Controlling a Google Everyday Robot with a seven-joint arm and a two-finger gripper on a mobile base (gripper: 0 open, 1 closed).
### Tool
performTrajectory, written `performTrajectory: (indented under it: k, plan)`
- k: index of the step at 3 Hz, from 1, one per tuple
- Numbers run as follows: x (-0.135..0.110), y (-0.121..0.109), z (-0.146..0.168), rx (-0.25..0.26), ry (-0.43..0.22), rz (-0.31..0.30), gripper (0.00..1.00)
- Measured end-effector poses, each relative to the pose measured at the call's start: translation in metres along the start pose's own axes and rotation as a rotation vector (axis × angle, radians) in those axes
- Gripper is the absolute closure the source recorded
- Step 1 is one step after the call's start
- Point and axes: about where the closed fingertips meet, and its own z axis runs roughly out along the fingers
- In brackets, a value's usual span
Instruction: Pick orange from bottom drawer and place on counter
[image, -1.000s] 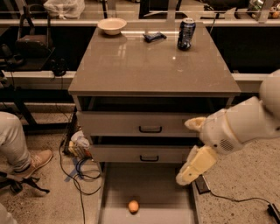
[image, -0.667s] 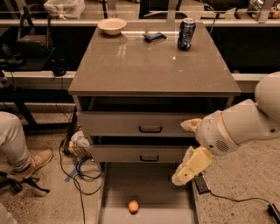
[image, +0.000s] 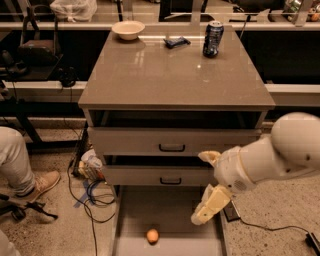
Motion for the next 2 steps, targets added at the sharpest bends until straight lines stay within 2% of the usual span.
performTrajectory:
  k: [1, 2]
  plan:
    - [0.044, -0.016, 0.061, -0.019, -0.043, -0.042, 0.00]
    - [0.076, -0.030, 0.117, -0.057, -0.100, -0.061, 0.00]
